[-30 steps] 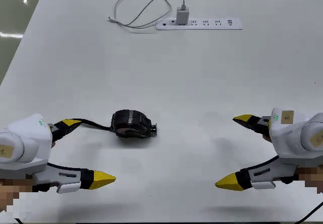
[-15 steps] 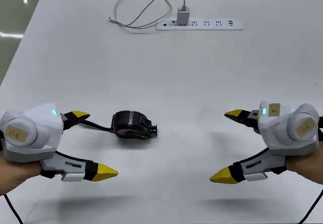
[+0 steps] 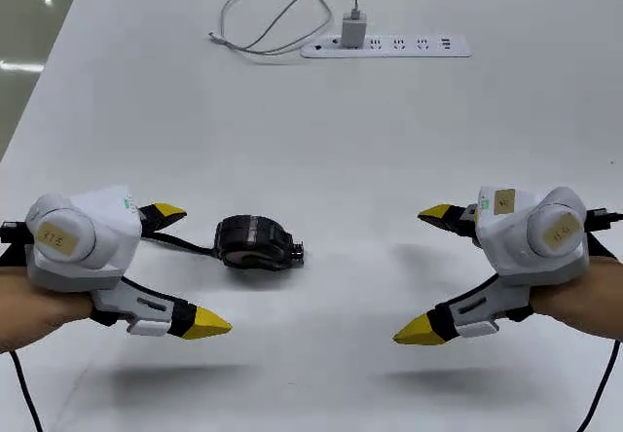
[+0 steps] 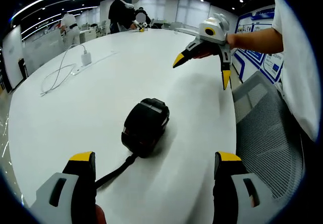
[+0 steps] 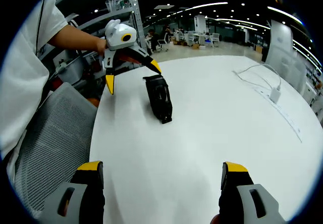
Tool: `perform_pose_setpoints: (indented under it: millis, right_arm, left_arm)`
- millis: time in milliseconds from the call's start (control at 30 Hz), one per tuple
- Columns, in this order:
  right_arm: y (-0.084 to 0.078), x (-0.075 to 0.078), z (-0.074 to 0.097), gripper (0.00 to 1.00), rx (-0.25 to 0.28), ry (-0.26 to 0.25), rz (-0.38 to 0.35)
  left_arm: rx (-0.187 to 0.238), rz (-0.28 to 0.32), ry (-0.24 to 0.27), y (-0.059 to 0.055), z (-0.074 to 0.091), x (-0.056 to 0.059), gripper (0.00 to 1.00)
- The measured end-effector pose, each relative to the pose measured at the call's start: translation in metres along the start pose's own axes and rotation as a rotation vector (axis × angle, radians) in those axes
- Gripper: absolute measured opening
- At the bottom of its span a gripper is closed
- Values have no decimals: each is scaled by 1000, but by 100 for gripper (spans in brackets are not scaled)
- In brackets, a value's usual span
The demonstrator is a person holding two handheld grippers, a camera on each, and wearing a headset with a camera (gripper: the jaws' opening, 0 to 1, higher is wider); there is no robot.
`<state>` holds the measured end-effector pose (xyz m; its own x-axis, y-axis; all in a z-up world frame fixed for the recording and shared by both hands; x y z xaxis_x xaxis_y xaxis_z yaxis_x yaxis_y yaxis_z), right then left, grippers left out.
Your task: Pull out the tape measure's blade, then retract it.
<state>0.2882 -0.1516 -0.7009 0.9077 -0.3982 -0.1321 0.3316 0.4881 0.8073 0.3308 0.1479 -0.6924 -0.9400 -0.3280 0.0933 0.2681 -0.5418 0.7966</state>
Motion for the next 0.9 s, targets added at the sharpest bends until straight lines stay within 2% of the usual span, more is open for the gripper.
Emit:
perform_pose_setpoints:
  millis: [433,800,900]
  right_arm:
    - [4,7,-19,95,3,38,-1]
    - [6,10,-29,95,6,53,0]
    - [6,11,-31,95,8,56,-1]
  left_arm:
    - [-18,-61,-24,6,-14,-11,85]
    - [-51,-135,-76,6,-27,-14,60]
    - [-58,-138,-77,5,-30,-16,57]
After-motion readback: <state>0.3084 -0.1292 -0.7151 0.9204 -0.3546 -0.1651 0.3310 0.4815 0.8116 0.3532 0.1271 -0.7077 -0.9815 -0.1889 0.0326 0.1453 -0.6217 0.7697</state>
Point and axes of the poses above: the centre of the closed fingertips' face, and the gripper's own axes: z roughly backward along the fingers, x roughly to its right, y roughly out of its top, the point moved 8 cm from there along z, roughly backward along the fingers, and after that the axes turned 9 degrees about x, right-handed, at the moved point
